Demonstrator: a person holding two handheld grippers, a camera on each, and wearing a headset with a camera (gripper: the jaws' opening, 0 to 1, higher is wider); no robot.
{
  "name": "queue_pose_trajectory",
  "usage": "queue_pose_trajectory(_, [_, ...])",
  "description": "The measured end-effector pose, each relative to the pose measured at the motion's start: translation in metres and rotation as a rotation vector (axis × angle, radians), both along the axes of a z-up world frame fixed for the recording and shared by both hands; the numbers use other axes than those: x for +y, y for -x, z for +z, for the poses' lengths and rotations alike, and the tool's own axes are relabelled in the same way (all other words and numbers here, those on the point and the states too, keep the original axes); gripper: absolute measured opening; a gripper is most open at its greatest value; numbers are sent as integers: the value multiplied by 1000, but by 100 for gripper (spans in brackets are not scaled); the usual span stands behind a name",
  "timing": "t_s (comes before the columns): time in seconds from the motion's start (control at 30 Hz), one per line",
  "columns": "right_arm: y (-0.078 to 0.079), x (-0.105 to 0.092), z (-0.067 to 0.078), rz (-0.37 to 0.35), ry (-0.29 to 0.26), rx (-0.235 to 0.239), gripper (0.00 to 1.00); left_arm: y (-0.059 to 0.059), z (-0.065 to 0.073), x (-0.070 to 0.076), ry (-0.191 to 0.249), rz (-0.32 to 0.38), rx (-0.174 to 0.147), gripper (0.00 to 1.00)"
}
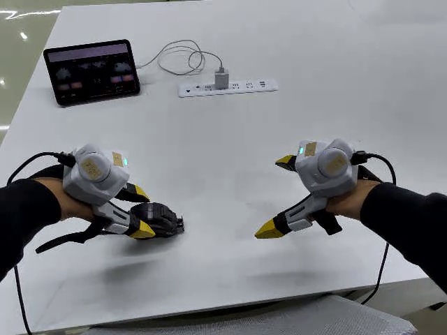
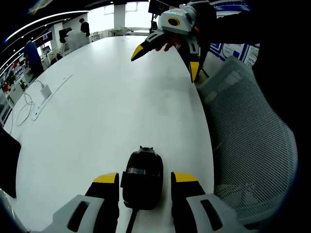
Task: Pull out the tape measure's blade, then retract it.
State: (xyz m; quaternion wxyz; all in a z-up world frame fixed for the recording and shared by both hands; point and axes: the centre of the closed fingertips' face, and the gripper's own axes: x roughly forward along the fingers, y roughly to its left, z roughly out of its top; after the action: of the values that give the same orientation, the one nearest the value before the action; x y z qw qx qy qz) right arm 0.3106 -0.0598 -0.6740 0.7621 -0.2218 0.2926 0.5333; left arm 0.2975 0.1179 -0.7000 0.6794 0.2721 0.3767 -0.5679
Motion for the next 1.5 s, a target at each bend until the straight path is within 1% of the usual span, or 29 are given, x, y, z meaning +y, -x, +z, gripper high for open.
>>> queue_pose_trajectory(0.03, [0, 2, 0, 5, 0, -1, 97, 0, -1, 0, -4, 0, 3, 38])
queue_pose_trajectory(0.1, [0, 7, 0, 24, 1, -2, 97, 0, -2, -1, -16, -6, 0, 37])
queue_pose_trajectory(0.17, [1, 13, 0, 37, -1, -6, 97, 1, -4, -1, -26, -11, 1, 35])
queue_pose_trajectory(0.33, [3, 23, -4, 66, 8, 3, 96, -2, -6, -1, -40, -9, -12, 31])
queue_pose_trajectory(0.53, [0, 35, -7, 91, 11, 8, 94, -2, -6, -1, -47, -22, -8, 31])
queue_pose_trajectory(0.6, [1, 41, -8, 106, 10, 9, 93, -2, -7, -1, -55, -35, -9, 30])
queue_pose_trajectory(0.67, [0, 45, -10, 116, 11, 9, 92, -2, -7, 0, -62, -34, -6, 30])
queue_pose_trajectory(0.77, [1, 49, -13, 129, 15, 15, 91, -2, -8, -1, -73, -67, -25, 30])
queue_pose_trajectory(0.83, [1, 52, -15, 136, 17, 19, 90, -2, -9, 0, -77, -70, -32, 30])
queue_pose_trajectory(0.97, [1, 62, -18, 146, 5, 32, 87, -3, -9, 0, -74, -62, -30, 30])
queue_pose_trajectory(1.07, [0, 71, -21, 163, 6, 23, 86, -3, -10, 1, -82, -55, -39, 29])
queue_pose_trajectory(1.2, [-1, 80, -24, 171, 1, 17, 84, -3, -10, 1, -89, -54, -40, 29])
queue_pose_trajectory(1.23, [0, 83, -25, 180, 4, 13, 83, -3, -10, 1, -89, -59, -46, 29])
queue_pose_trajectory(1.3, [0, 86, -28, 184, 4, 12, 81, -3, -10, 1, -85, -63, -49, 29])
queue_pose_trajectory(1.37, [-1, 91, -30, 162, -28, 27, 77, -3, -10, 1, -80, -74, -52, 29])
queue_pose_trajectory(1.43, [2, 96, -35, 161, -50, 48, 72, -1, -10, 1, -74, -92, -55, 29])
queue_pose_trajectory(1.5, [4, 100, -36, 161, -61, 45, 68, -1, -10, 1, -73, -85, -50, 29])
